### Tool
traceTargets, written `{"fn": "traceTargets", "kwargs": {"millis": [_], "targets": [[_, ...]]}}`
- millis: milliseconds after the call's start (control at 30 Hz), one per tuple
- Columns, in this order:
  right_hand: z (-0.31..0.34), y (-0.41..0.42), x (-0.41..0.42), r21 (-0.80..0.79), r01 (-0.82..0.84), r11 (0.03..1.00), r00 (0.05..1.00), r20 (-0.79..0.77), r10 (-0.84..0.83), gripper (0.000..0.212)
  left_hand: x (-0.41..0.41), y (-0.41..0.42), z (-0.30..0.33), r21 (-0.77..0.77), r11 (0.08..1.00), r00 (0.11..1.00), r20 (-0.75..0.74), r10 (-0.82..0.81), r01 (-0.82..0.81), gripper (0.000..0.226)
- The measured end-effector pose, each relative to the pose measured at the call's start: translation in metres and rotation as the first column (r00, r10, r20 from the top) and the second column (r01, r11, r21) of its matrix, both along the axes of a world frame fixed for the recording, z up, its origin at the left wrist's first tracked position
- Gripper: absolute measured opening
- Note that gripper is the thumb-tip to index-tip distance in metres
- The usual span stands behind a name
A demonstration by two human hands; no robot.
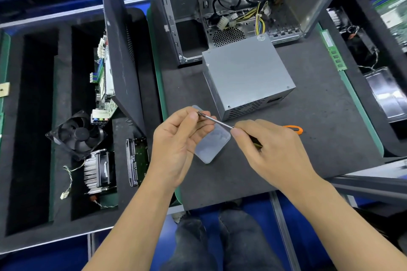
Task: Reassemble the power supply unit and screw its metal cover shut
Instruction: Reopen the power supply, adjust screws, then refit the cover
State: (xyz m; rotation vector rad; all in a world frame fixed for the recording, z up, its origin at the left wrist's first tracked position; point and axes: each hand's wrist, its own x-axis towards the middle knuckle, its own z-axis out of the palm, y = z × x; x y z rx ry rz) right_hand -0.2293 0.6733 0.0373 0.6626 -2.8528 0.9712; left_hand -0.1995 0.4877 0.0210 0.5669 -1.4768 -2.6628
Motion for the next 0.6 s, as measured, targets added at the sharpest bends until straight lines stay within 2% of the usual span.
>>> {"fn": "traceTargets", "kwargs": {"millis": [367, 467, 600], "targets": [[0.012, 0.001, -0.011, 0.119, -0.047, 0.992, 0.996, 0.085, 0.037, 0.032, -0.003, -0.005, -0.009, -0.075, 0.997, 1.0, 0.022, -0.004, 0.006, 0.013], [0.013, 0.002, -0.013, 0.06, -0.071, 0.996, 0.98, 0.192, 0.058, 0.033, -0.004, -0.005, -0.011, -0.09, 0.996, 1.0, 0.02, -0.006, 0.008, 0.014], [0.012, 0.004, -0.018, -0.051, -0.066, 0.997, 0.879, 0.469, 0.082, 0.049, -0.005, -0.005, -0.011, -0.102, 0.995, 1.0, 0.022, -0.013, 0.016, 0.015]]}}
